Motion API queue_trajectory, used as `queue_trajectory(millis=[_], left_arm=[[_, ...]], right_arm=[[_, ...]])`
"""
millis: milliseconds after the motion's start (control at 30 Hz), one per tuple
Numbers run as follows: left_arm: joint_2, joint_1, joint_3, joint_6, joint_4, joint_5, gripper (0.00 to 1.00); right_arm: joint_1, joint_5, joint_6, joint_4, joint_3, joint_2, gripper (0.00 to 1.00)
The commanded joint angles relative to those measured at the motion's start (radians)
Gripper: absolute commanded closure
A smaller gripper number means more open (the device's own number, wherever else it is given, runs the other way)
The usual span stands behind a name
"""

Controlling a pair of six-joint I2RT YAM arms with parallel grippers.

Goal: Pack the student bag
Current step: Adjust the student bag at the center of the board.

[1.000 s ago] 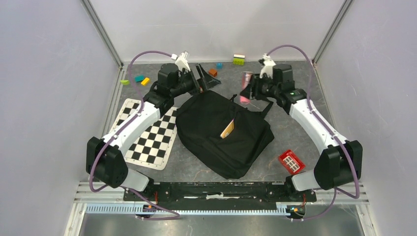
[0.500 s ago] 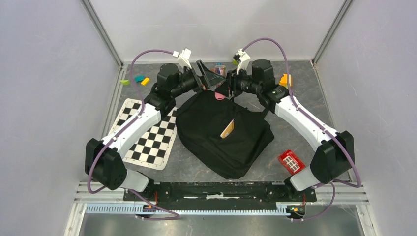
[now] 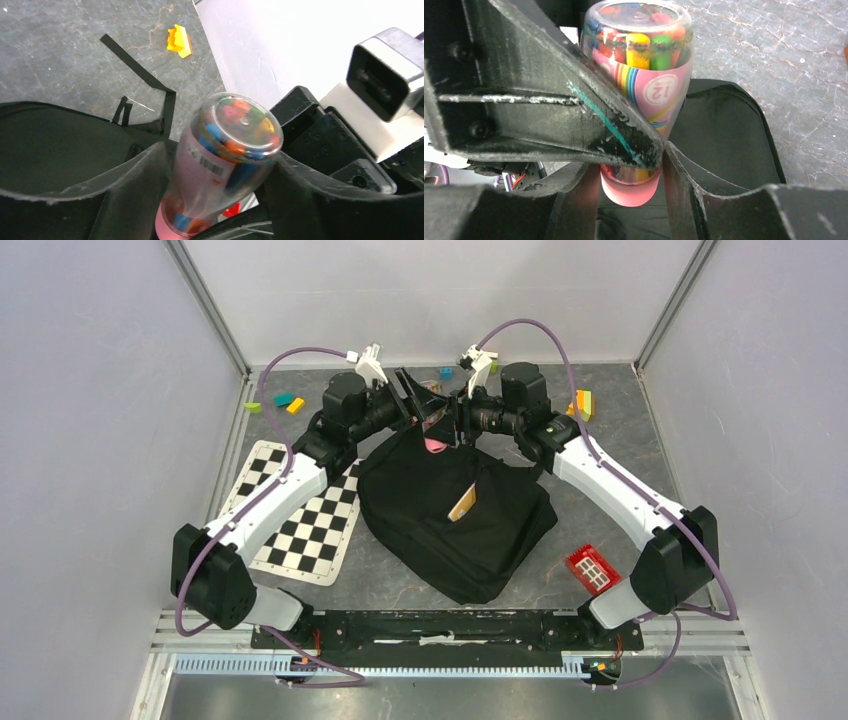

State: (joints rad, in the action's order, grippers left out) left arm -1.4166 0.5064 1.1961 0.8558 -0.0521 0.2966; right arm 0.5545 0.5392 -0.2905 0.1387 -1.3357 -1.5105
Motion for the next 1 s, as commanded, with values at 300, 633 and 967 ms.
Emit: queue_trajectory(millis=[300,633,967], left_arm=[[0.059,0.001,0.005,-0.069,0.03,0.041,0.87],[0.061,-0.005,0.088,-0.337,0.421,-0.017,0.88],[0.117,-0.006,-0.009,-0.337,0.494,-0.079,0.87]], right_arm=[[-0.005,-0.025,0.076,-0.032,-0.096,0.014,0.24],[-0.079,-0.09,0.163,0.132,-0.123,0.031,0.11],[0.065,-0.775,0.267,0.559,-0.096,0.051,0.1]])
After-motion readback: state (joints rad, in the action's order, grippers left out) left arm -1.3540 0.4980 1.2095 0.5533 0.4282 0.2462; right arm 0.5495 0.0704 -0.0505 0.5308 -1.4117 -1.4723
